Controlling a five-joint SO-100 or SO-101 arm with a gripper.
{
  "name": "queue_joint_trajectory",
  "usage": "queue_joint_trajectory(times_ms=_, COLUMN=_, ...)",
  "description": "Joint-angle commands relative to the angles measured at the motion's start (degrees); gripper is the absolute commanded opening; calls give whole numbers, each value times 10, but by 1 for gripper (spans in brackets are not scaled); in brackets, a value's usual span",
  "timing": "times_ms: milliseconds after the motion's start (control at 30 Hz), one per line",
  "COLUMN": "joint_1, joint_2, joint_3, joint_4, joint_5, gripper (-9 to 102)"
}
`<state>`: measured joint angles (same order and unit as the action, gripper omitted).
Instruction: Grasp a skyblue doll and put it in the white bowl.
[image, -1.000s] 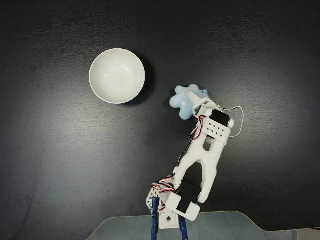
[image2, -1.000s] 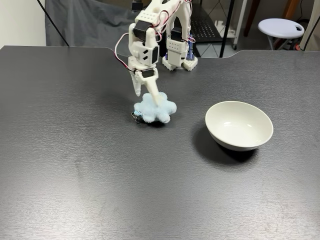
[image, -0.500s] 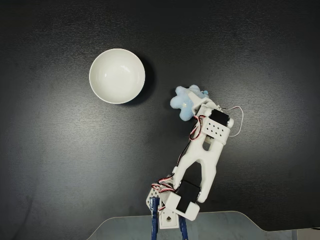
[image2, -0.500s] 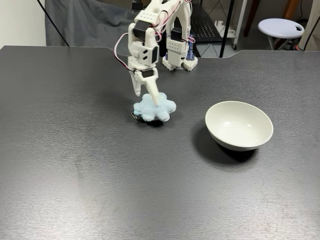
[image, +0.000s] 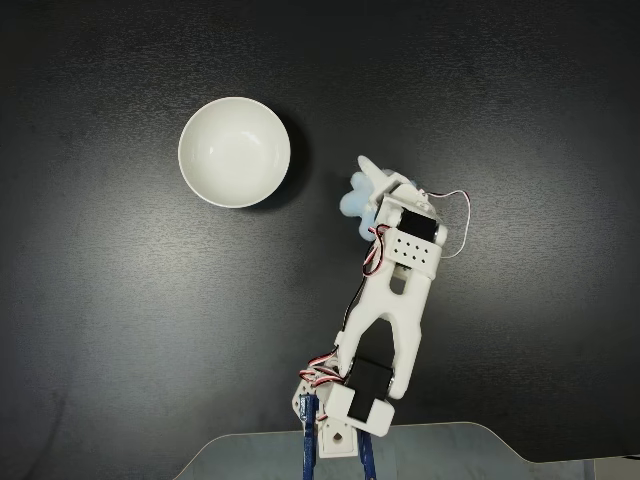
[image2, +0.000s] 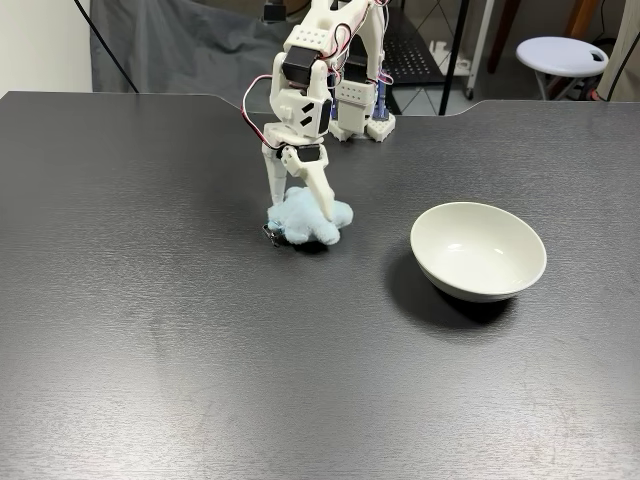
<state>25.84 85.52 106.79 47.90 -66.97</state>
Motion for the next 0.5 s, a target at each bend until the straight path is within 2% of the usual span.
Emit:
queue_joint_trajectory(times_ms=0, joint_1=4, joint_2=-11, joint_3=-4, joint_4=-18, joint_5=7, gripper=59)
queue_joint_trajectory(times_ms=467, joint_1=1, joint_2=-26, joint_3=-4, joint_4=-16, joint_5=9, gripper=59)
